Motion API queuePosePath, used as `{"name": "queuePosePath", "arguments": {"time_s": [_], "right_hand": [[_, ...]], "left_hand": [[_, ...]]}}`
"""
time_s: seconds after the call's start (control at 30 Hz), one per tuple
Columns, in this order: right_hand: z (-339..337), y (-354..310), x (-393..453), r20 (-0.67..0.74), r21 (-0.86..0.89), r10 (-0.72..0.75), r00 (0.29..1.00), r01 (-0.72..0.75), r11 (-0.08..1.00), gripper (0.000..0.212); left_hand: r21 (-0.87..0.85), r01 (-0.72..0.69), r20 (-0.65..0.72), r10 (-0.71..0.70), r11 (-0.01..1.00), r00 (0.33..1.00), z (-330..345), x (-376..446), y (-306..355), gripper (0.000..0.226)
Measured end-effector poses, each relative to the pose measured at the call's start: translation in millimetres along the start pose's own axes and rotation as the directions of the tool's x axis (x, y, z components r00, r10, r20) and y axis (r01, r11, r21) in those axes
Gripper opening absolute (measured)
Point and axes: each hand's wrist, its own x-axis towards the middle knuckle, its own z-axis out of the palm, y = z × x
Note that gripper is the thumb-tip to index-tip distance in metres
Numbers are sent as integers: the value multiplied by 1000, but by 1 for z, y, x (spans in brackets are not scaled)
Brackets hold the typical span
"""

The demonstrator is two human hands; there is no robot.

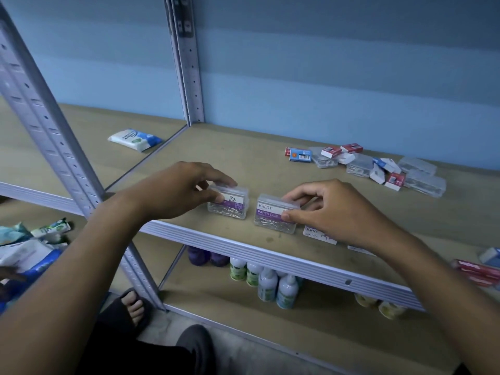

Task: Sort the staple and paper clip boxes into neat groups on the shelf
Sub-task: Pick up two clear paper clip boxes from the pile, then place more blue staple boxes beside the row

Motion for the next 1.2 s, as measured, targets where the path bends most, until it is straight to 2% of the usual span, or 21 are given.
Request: {"name": "queuePosePath", "arguments": {"time_s": [0.23,0.33,0.47,0.57,0.67,0.93,1.2], "right_hand": [[-1,-4,1,8,-36,-30,1000,31,999,19],[-2,-5,2,-3,-40,-35,999,35,999,27],[-6,-3,1,-31,26,-30,999,31,999,34],[-13,0,-1,-72,24,-33,997,35,999,29],[-21,8,-2,-109,-12,-19,994,18,1000,24],[-51,47,-5,-196,-93,99,976,-118,989,18],[-80,99,13,-286,-212,254,924,-320,923,31]], "left_hand": [[23,19,3,-19,1000,1000,-1,1,1,33],[14,22,-2,-22,1000,1000,-5,-1,3,37],[5,-6,-103,7,1000,995,-3,5,12,41],[10,-44,-189,45,999,981,-1,17,27,38],[31,-84,-218,88,996,972,6,33,44,36],[87,-111,-144,123,990,982,35,85,80,38],[148,24,-51,-16,989,999,54,135,93,57]]}}
